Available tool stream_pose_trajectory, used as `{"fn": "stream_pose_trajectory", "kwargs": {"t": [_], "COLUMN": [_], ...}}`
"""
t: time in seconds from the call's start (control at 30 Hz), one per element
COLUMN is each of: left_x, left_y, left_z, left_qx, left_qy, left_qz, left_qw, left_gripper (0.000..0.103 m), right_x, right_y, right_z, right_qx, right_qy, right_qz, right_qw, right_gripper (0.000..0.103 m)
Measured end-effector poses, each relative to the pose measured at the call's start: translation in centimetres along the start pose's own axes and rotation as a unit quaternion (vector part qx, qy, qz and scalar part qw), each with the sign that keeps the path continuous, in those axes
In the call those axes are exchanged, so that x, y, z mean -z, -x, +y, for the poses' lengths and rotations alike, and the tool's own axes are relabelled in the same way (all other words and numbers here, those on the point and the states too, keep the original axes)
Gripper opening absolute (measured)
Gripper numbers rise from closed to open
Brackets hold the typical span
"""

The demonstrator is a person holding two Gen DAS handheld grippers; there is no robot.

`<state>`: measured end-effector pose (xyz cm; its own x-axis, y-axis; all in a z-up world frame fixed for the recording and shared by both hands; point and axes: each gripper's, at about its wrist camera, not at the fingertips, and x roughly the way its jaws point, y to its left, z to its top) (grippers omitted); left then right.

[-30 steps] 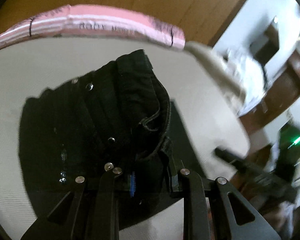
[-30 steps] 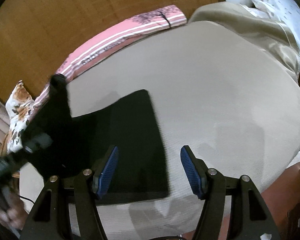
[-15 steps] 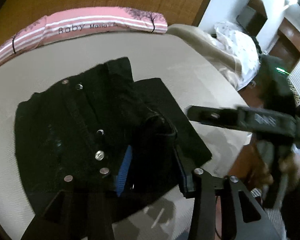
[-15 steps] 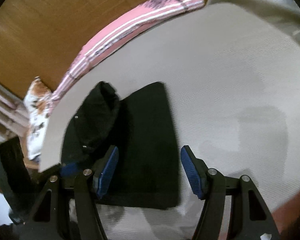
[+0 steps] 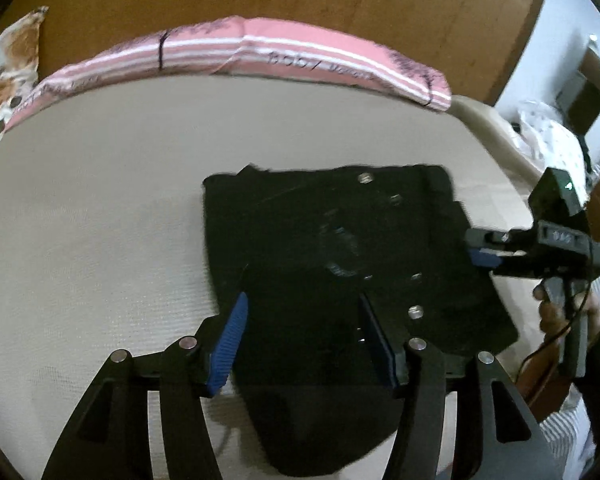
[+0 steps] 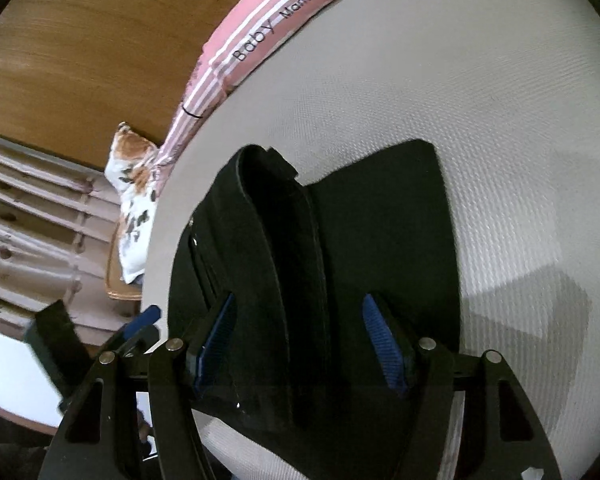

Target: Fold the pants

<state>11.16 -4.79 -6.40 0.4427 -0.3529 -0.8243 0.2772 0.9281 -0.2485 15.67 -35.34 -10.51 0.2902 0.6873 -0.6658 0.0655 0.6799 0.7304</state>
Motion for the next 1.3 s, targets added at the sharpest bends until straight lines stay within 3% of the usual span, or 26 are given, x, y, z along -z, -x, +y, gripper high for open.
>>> {"fn": "stream_pose_trajectory", "kwargs": {"t": [0.13, 0.23, 0.3, 0.43, 0.57, 0.63, 0.77, 1.03, 1.3], "left_x": [0.4, 0.6, 0.6, 0.8, 0.8, 0.6, 0.3, -0.6, -1.1], "left_y": [-1.1, -1.6, -1.9, -2.1, -2.4, -2.4, -2.1, -1.4, -2.0], "left_z": [0.1, 0.2, 0.2, 0.3, 0.6, 0.8, 1.3, -0.2, -3.5], "left_qx": [-0.009, -0.014, -0.017, -0.016, -0.016, -0.014, -0.004, 0.006, 0.024], "left_qy": [-0.001, -0.002, 0.0, 0.005, 0.014, 0.021, 0.041, 0.029, -0.021], "left_qz": [0.007, 0.008, 0.008, 0.006, 0.008, 0.008, 0.004, -0.006, -0.008], "left_qw": [0.9999, 0.9999, 0.9998, 0.9998, 0.9997, 0.9996, 0.9991, 0.9995, 0.9995], "left_gripper": [0.058, 0.06, 0.061, 0.063, 0.067, 0.068, 0.068, 0.068, 0.068], "right_x": [-1.2, -1.6, -1.5, -0.9, -1.2, -1.2, -0.4, 0.7, 1.2], "right_y": [-0.9, -1.3, -1.9, -3.0, -3.5, -3.8, -2.7, 1.1, 3.9], "right_z": [-0.2, -0.2, -0.2, 0.7, 0.9, 1.4, 3.2, 5.8, 2.2], "right_qx": [-0.024, -0.032, -0.04, -0.059, -0.058, -0.048, -0.01, 0.031, 0.079], "right_qy": [-0.002, 0.005, 0.006, 0.038, 0.021, 0.011, 0.028, 0.03, -0.01], "right_qz": [0.002, 0.003, 0.014, 0.044, 0.03, 0.02, -0.01, -0.067, -0.099], "right_qw": [1.0, 0.999, 0.999, 0.997, 0.998, 0.999, 1.0, 0.997, 0.992], "right_gripper": [0.06, 0.049, 0.036, 0.034, 0.033, 0.029, 0.013, 0.011, 0.01]}}
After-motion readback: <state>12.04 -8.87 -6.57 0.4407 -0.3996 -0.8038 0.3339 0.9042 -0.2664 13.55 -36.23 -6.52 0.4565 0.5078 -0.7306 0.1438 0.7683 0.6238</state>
